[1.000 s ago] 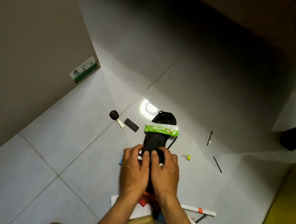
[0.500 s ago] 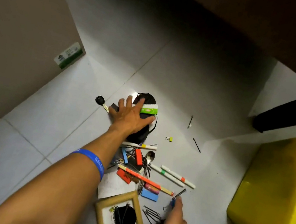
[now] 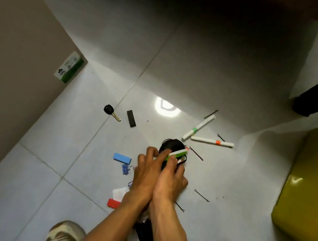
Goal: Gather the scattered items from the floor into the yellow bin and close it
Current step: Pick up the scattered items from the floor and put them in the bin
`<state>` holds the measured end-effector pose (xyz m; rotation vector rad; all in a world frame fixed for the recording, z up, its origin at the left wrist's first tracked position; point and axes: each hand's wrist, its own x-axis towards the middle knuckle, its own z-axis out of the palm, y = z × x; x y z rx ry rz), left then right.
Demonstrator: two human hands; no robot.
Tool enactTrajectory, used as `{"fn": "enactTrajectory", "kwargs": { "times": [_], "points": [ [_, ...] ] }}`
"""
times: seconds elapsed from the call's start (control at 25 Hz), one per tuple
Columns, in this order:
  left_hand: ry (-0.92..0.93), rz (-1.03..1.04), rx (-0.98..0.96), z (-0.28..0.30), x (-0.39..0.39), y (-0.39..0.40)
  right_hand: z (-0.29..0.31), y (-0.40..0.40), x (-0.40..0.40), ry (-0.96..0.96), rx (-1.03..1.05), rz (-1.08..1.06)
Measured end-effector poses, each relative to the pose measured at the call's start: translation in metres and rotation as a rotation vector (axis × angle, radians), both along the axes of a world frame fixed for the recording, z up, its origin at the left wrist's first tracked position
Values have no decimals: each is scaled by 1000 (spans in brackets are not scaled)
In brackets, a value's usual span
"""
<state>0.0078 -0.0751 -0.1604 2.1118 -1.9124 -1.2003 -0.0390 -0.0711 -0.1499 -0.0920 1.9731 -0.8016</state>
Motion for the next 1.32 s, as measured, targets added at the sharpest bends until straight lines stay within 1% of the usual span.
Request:
{"fn": "enactTrajectory", "kwargs": {
  "times": [0.08, 0.16, 0.24, 0.4, 0.52, 0.68, 0.84, 0.92, 1.04, 1.12, 1.2, 1.28, 1.32],
  "points": [
    [115, 81, 8, 1, 1, -2, -1, 1, -4, -63, -61, 12],
    [218, 172, 28, 4, -3, -3, 0, 3, -13, -202, -163, -51],
    [280, 234, 53, 8, -6, -2, 0, 4, -16, -262, -203, -103],
    [307, 218, 1, 45, -18, 4, 34, 12, -26, -302, -275, -138],
    [283, 172, -51, 90, -28, 4, 77, 14, -37, -312, -321, -141],
    [304, 104, -145, 156, -60, 1, 141, 17, -71, -272, -411, -130],
    [395, -19, -223, 226, -132, 7, 204, 27, -141, -213, -540, -244],
    [421, -98, -229, 248, -172, 10, 225, 32, -180, -171, -584, -308],
    [491, -193, -169, 278, -245, 21, 257, 46, -249, -105, -623, -420],
    [625, -184, -67, 292, -290, 25, 276, 54, -296, -46, -610, -454],
    [756, -121, 64, 301, -321, 24, 289, 61, -337, 1, -571, -456],
    [755, -90, 120, 299, -326, 22, 295, 64, -363, 89, -497, -443],
    [731, -82, 113, 298, -318, 22, 295, 63, -367, 153, -458, -437]
  ]
}}
